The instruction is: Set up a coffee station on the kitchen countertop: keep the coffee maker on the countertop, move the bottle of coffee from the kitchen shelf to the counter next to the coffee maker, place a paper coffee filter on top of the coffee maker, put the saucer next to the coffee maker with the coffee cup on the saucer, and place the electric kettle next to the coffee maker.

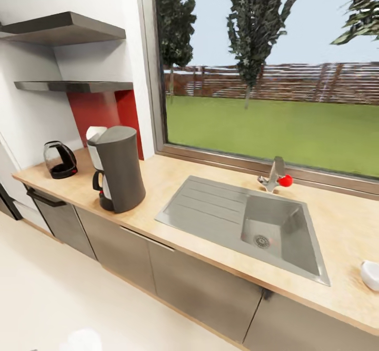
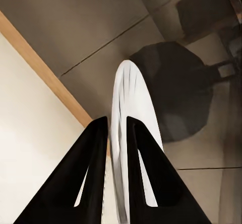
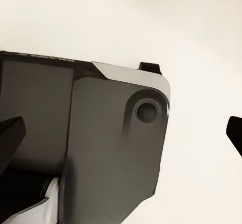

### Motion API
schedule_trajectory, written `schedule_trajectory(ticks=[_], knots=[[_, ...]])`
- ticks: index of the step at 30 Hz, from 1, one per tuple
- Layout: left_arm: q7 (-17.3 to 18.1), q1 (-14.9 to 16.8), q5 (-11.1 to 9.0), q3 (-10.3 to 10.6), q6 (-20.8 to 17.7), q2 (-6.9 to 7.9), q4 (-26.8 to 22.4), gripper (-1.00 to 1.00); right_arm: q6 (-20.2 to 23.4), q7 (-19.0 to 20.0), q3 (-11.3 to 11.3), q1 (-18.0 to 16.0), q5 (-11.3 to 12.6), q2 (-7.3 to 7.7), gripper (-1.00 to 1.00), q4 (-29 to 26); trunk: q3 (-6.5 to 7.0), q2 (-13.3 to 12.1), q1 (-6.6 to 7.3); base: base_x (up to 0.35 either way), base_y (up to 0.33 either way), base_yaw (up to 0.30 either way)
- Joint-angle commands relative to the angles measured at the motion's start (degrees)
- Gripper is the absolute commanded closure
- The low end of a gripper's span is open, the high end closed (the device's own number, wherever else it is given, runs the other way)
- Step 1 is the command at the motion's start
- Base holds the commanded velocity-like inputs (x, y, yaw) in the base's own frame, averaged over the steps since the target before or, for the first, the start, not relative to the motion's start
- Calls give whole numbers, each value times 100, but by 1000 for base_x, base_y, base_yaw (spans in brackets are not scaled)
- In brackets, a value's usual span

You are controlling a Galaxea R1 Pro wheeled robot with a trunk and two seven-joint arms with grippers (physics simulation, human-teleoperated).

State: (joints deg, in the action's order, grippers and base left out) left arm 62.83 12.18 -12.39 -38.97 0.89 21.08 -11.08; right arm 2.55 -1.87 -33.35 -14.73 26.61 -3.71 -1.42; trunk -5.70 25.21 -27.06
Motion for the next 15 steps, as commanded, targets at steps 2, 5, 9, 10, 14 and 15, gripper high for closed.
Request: schedule_trajectory(ticks=[2,5,9,10,14,15], knots=[[1,4,-32,21,25,2,9,100,27,-21,-49,-4,46,-8,-100,-7,-12,11,-4,81,300,-16],[1,4,-29,21,25,1,9,100,27,-21,-49,-4,45,-18,-100,-7,-12,11,-4,81,300,-6],[1,4,-31,21,25,0,9,100,21,-17,-49,-4,49,-21,-100,-7,-12,11,-4,80,300,-1],[1,5,-30,21,25,1,9,100,24,-21,-49,-4,52,-23,-100,-7,-12,11,-4,80,300,0],[-6,4,-29,21,27,-6,9,100,27,-24,-49,-4,62,-24,-100,-7,-12,11,-4,82,300,0],[-7,4,-28,21,28,-7,9,100,27,-24,-49,-4,61,-24,-100,-7,-12,11,-4,90,300,0]])
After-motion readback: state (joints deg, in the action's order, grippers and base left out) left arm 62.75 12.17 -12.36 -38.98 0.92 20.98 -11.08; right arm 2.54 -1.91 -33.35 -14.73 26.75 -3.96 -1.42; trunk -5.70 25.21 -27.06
